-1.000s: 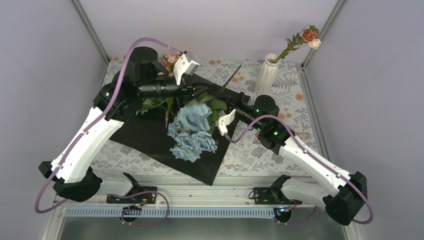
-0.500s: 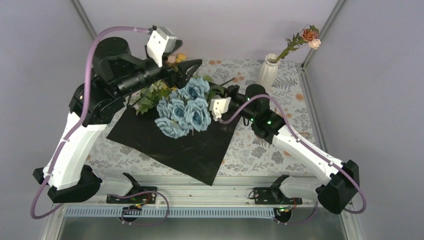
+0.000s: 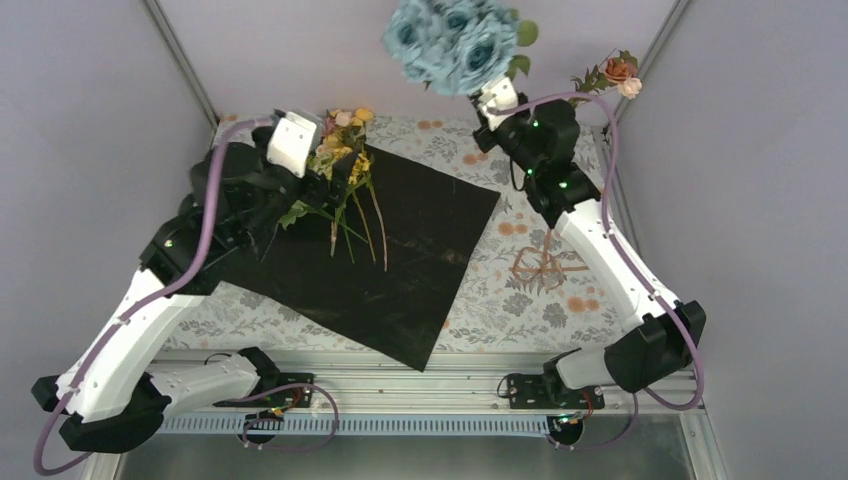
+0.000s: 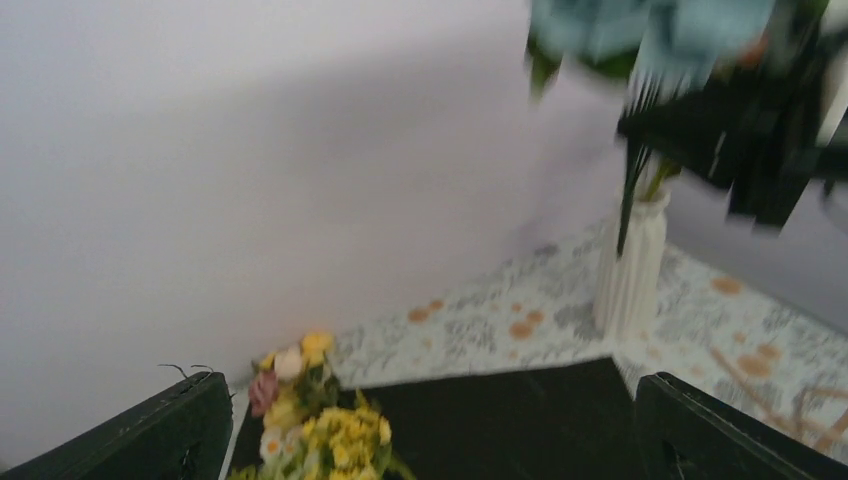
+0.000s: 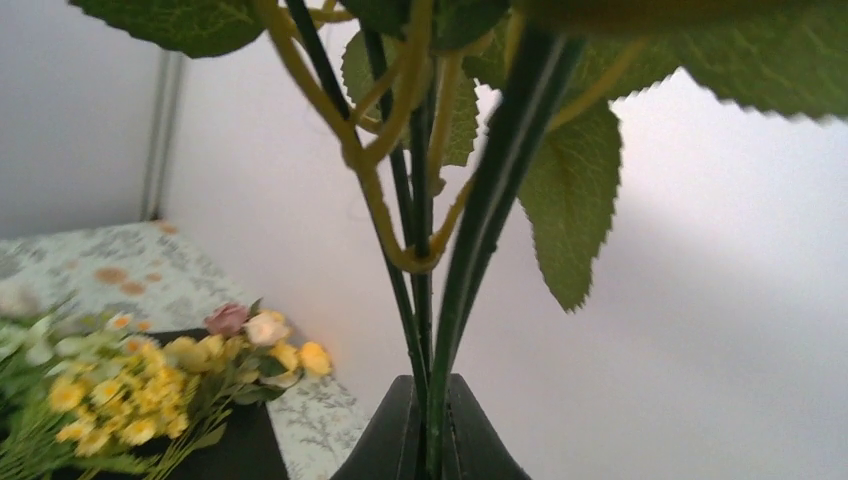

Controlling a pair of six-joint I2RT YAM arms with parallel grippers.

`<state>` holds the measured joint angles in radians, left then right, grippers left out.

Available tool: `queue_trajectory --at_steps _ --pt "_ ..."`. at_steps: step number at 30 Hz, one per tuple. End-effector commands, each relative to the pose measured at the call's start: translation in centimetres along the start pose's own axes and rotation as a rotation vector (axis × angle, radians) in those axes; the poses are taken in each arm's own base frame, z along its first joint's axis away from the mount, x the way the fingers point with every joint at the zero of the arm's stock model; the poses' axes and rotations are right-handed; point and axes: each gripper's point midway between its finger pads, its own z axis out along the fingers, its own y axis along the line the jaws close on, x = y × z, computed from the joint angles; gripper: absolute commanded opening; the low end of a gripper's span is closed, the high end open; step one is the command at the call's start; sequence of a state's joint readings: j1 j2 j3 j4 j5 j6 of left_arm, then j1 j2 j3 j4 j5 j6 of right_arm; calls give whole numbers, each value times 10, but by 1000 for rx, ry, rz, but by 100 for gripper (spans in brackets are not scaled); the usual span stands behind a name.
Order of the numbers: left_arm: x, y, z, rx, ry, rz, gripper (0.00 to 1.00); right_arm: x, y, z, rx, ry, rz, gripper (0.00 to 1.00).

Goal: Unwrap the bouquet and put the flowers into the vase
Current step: Insert the fake flower into the vase.

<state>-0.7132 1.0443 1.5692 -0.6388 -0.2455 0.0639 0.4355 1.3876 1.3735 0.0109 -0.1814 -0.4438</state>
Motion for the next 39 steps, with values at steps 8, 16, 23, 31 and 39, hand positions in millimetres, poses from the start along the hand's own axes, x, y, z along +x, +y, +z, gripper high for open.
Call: queue_trajectory --at_steps 8,16,23,31,39 --pt "125 -13 51 -22 232 119 100 4 -135 -7 378 -12 242 4" --pt "165 -14 59 -33 292 141 100 33 -179 0 494 10 266 4" --pt "174 -17 62 -21 305 145 100 50 -195 0 524 25 289 4" --pt "179 -20 64 -11 318 148 100 36 -210 -12 546 -17 292 4" --pt "182 -20 64 -12 324 150 100 27 -216 -13 545 -42 308 4"
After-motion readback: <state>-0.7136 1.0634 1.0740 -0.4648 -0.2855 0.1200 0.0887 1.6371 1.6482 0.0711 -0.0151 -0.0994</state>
